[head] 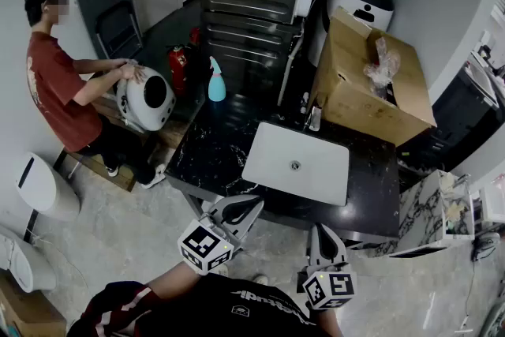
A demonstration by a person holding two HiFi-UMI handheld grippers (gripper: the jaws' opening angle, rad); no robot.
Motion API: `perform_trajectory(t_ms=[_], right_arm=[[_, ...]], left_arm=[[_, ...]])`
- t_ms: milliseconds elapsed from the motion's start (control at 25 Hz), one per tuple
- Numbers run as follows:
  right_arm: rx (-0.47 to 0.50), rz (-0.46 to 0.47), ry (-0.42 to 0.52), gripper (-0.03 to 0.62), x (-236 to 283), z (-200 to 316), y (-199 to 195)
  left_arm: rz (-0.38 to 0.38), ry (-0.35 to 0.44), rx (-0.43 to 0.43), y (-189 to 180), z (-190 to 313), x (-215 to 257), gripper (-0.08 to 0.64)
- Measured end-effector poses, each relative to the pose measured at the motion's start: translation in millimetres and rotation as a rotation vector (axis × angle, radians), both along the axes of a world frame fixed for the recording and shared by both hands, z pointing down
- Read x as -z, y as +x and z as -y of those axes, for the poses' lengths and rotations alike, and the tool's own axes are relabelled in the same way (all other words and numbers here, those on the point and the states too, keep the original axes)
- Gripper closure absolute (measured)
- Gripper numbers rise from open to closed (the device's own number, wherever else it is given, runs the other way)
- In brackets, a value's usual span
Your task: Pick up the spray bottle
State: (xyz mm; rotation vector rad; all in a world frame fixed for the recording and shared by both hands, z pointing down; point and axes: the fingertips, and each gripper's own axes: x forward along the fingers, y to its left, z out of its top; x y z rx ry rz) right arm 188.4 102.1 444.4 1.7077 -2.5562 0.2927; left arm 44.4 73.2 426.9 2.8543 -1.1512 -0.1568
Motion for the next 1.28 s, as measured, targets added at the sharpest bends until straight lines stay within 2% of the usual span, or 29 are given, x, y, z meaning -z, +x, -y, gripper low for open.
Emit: perform_trajectory(t_ms=[520, 1280], right_arm=[[-0.031, -0.003, 0.002, 0.555, -0.4, -2.1, -2.0], [-0.025, 0.017, -0.008, 0.555, -4.7, 0.4, -13.0]], left_arm=[[-0.006, -0.007, -0.031, 1.6, -0.1, -5.7, 0.545], [-0.039, -0.019, -0.013, -12.5, 1.0, -5.5, 0.545]])
